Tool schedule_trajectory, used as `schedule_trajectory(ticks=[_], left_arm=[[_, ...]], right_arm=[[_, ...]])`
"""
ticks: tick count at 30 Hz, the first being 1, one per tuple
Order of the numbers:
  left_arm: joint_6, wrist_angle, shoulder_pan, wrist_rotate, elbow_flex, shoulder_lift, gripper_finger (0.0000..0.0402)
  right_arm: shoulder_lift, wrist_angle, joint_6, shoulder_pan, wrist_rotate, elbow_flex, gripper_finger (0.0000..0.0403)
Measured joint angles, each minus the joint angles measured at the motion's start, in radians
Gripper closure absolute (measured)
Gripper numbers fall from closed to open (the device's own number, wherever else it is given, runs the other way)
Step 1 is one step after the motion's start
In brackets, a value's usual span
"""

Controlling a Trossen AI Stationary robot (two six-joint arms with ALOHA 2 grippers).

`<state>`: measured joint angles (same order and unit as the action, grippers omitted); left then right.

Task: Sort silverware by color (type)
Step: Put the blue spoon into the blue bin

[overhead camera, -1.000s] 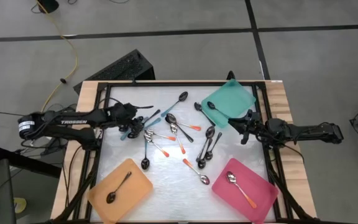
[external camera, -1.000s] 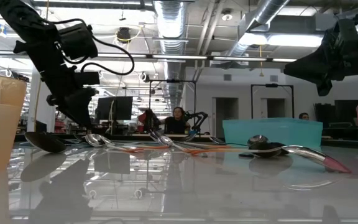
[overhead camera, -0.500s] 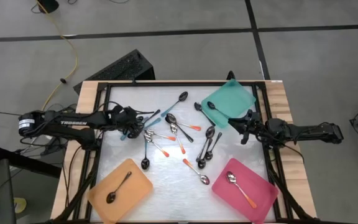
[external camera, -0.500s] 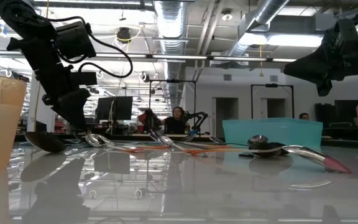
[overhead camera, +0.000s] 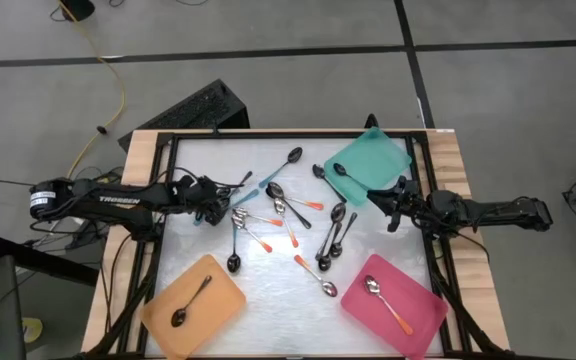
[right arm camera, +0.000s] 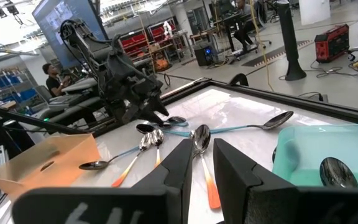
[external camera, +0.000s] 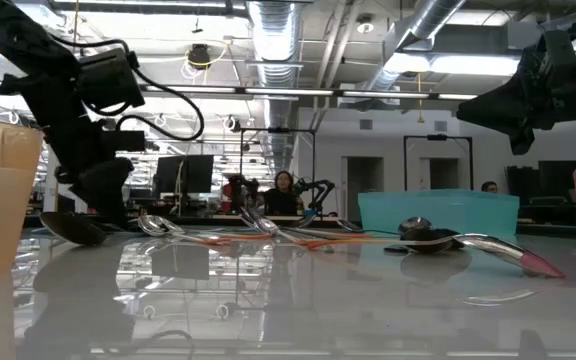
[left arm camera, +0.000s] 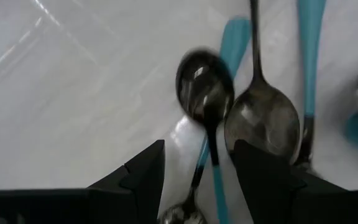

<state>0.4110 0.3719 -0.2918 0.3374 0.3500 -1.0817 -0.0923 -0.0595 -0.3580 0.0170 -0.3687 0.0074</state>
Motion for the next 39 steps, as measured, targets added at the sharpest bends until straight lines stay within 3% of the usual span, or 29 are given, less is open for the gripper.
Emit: schedule_trajectory(ticks=[7,15,17,29,35,39], left_arm=[[0.009,-0.020,0.000,0.015,-0.006,0.002,0.0246],[0.001,-0.027,0.000,0.016,-0.006,0.002,0.0377],[0.002,-0.031,0.000,0.016,-0.006,0.002,0.0393],[0.008,-0.226,0.000,-0.042,-0.006,0.002,0.0401],[0.039,-0.224,0.000,-0.037,-0.006,0.003,0.0401],[0.038,-0.224,0.004,-0.100,-0.006,0.003,0.0386]], right_arm=[[0.000,0.000,0.001,0.000,0.000,0.000,0.0322],[0.000,0.000,0.000,0.000,0.000,0.000,0.0322],[0.000,0.000,0.000,0.000,0.000,0.000,0.0322],[0.000,0.000,0.000,0.000,0.000,0.000,0.0322],[0.000,0.000,0.000,0.000,0.000,0.000,0.0322],[0.000,0.000,0.000,0.000,0.000,0.000,0.0322]])
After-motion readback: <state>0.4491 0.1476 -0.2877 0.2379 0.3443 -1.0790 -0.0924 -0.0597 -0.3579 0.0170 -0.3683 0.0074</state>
